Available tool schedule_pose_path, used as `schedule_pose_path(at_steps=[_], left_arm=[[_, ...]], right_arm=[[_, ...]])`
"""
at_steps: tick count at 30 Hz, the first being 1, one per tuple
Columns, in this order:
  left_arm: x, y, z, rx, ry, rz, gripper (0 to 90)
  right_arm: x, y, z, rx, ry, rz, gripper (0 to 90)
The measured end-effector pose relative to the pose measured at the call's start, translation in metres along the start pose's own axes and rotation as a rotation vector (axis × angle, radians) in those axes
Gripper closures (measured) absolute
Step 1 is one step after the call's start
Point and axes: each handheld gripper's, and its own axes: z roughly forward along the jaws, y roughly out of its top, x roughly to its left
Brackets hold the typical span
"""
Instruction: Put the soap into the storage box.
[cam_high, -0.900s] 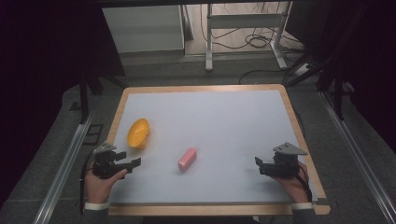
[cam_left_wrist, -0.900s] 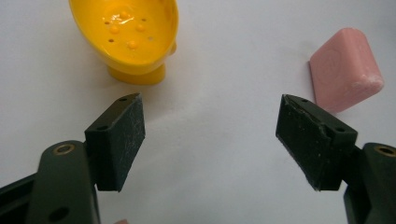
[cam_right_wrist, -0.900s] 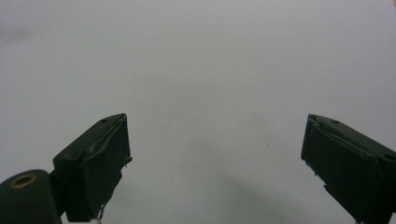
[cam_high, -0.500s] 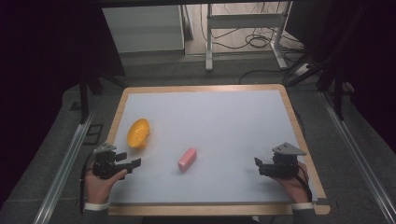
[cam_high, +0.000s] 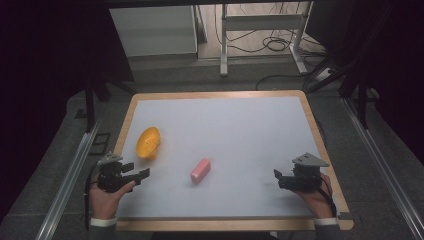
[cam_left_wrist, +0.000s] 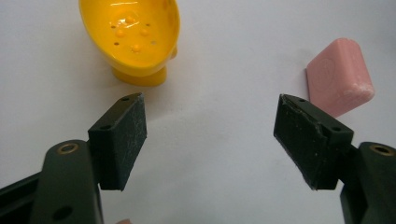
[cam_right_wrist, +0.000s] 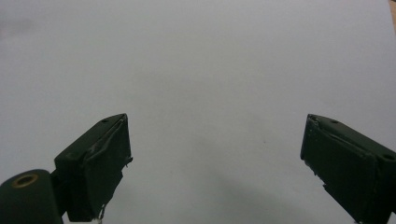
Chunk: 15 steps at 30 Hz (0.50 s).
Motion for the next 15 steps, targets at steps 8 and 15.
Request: schedule_pose_path(at_steps=[8,15], left_arm=[[-0.008,0.008,-0.002,0.000,-0.003,0.014,25.8],[-0.013,0.011,-0.004,0.005,-0.004,0.029,25.8]], right_arm=[[-0.003,0.000,-0.002,0.000,-0.005,0.008,8.3],[-0.004,-0.001,-0.003,0.000,-0.010,0.008,8.3]])
